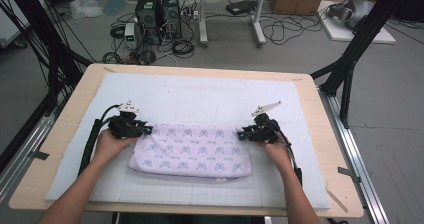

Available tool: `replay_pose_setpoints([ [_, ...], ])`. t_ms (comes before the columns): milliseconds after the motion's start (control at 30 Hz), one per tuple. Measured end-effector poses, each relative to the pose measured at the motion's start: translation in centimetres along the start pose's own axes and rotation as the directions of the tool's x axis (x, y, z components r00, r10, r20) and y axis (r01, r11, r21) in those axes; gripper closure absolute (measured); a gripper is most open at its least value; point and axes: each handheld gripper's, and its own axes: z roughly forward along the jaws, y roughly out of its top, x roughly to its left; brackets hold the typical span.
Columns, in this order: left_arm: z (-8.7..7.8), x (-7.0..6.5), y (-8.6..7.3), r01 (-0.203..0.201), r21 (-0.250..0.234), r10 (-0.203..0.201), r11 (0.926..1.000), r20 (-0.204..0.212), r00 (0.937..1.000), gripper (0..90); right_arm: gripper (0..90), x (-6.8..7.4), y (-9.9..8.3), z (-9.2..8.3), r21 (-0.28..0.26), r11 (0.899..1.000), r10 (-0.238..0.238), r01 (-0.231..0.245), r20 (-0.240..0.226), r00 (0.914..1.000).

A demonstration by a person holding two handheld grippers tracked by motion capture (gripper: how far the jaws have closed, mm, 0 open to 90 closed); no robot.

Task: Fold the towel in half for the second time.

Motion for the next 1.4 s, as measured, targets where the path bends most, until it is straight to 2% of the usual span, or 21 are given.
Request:
replay_pose_setpoints([
  [100,-0.5,-0.4,0.3,-0.021,-0.029,0.02,0.9993,-0.023,0.9995,78.5,80.8,0.4,0.6,-0.3,0.002,0.999,-0.039,0.039,0.014,0.9992],
  [200,-1.2,-0.3,0.9,-0.006,-0.092,0.001,0.9957,-0.045,0.999,79.6,81.3,0.4,1.4,-1.2,-0.03,0.999,-0.036,0.037,0.039,0.9986],
  [267,-1.4,-0.2,1.5,-0.008,-0.108,0.0,0.9941,-0.07,0.9975,79.7,81.5,0.2,2.4,-1.8,-0.042,0.998,-0.037,0.04,0.069,0.9969],
  [300,-1.5,0.0,1.9,0.003,-0.125,-0.013,0.9922,-0.08,0.9967,79.7,81.5,0.2,2.7,-2.0,-0.047,0.998,-0.035,0.039,0.084,0.9959],
  [433,-1.6,1.2,4.3,0.014,-0.16,-0.032,0.9871,-0.11,0.9934,79.8,81.5,-0.8,4.9,-2.8,-0.069,0.997,-0.032,0.041,0.132,0.9907],
  [533,-1.2,1.9,6.2,0.014,-0.166,-0.035,0.9861,-0.125,0.9915,79.8,81.5,-1.9,6.2,-3.3,-0.086,0.996,-0.02,0.034,0.159,0.987],
  [633,-0.6,2.6,7.7,0.031,-0.186,-0.055,0.982,-0.125,0.9906,79.8,81.5,-3.2,7.1,-3.6,-0.092,0.996,0.014,0.002,0.178,0.9839],
  [733,0.3,3.2,8.4,0.049,-0.193,-0.074,0.9799,-0.126,0.9893,79.0,80.5,-4.4,7.2,-3.4,-0.102,0.994,0.047,-0.028,0.191,0.9805],
  [767,0.6,3.4,8.5,0.056,-0.186,-0.081,0.981,-0.128,0.9884,76.2,78.7,-4.7,7.2,-3.2,-0.099,0.995,0.051,-0.032,0.194,0.9798],
  [833,1.2,3.5,8.2,0.062,-0.165,-0.086,0.9844,-0.138,0.9867,67.4,65.8,-5.2,6.9,-2.6,-0.099,0.993,0.075,-0.056,0.2,0.9769],
  [867,1.3,3.5,8.1,0.064,-0.153,-0.085,0.9862,-0.131,0.9878,63.1,64.3,-5.4,6.6,-2.4,-0.102,0.991,0.098,-0.081,0.182,0.9784],
  [900,1.3,3.5,7.9,0.063,-0.144,-0.08,0.9876,-0.119,0.9896,59.9,60.3,-5.5,6.5,-2.3,-0.105,0.99,0.108,-0.09,0.178,0.9782],
  [933,1.2,3.3,7.7,0.047,-0.141,-0.065,0.9889,-0.125,0.99,58.4,55.4,-5.5,6.2,-2.2,-0.11,0.99,0.109,-0.09,0.187,0.9763],
  [967,0.9,3.2,7.5,0.043,-0.146,-0.061,0.9884,-0.122,0.9906,57.3,53.7,-5.5,6.0,-2.2,-0.12,0.988,0.121,-0.099,0.193,0.9737],
  [1000,0.7,3.2,7.3,0.056,-0.152,-0.072,0.9868,-0.104,0.992,55.1,50.9,-5.5,5.7,-2.2,-0.122,0.987,0.129,-0.108,0.182,0.9747],
  [1100,-0.1,2.9,6.6,0.059,-0.176,-0.076,0.9826,-0.088,0.9933,49.0,42.5,-5.3,5.1,-2.7,-0.148,0.979,0.162,-0.138,0.166,0.9727],
  [1167,-0.6,2.7,6.1,0.065,-0.184,-0.08,0.9808,-0.074,0.9941,44.7,37.1,-4.7,4.8,-3.1,-0.156,0.98,0.152,-0.124,0.177,0.9725],
  [1267,-1.1,2.2,5.4,0.05,-0.18,-0.064,0.9824,-0.071,0.9954,41.7,33.9,-4.0,4.4,-3.5,-0.163,0.982,0.127,-0.098,0.177,0.9761],
  [1367,-1.6,1.7,4.8,0.04,-0.182,-0.053,0.9826,-0.069,0.9962,38.3,30.1,-3.4,4.2,-3.5,-0.158,0.983,0.121,-0.096,0.154,0.9806],
  [1400,-1.8,1.5,4.7,0.03,-0.17,-0.043,0.985,-0.071,0.9966,37.7,29.9,-3.2,4.1,-3.6,-0.16,0.983,0.109,-0.085,0.152,0.9823],
])
